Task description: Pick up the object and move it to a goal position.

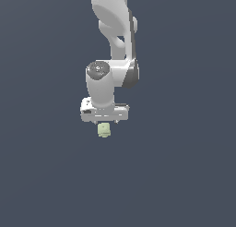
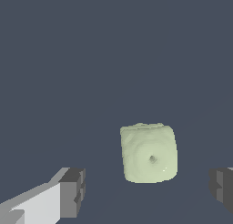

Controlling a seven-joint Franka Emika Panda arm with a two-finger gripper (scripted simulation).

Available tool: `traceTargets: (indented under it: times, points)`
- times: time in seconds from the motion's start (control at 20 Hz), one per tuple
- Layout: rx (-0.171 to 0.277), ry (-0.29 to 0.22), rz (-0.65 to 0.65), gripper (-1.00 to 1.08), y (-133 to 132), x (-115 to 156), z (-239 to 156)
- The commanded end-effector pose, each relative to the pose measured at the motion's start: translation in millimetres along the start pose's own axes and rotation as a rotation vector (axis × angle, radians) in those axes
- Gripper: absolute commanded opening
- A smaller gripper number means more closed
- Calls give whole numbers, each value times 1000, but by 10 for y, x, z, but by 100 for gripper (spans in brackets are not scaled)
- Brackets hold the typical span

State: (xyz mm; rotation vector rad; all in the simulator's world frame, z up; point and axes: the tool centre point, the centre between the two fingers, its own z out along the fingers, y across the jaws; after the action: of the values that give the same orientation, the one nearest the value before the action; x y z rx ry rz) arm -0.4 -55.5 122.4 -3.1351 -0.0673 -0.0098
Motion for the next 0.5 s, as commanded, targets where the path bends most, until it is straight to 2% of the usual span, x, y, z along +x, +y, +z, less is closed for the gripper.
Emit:
traceTargets:
  times: [0.0,0.45]
  points:
    - [-3,-2,-34,100,71,-29,120]
    - [-5,-7,-90,100,185,-87,322]
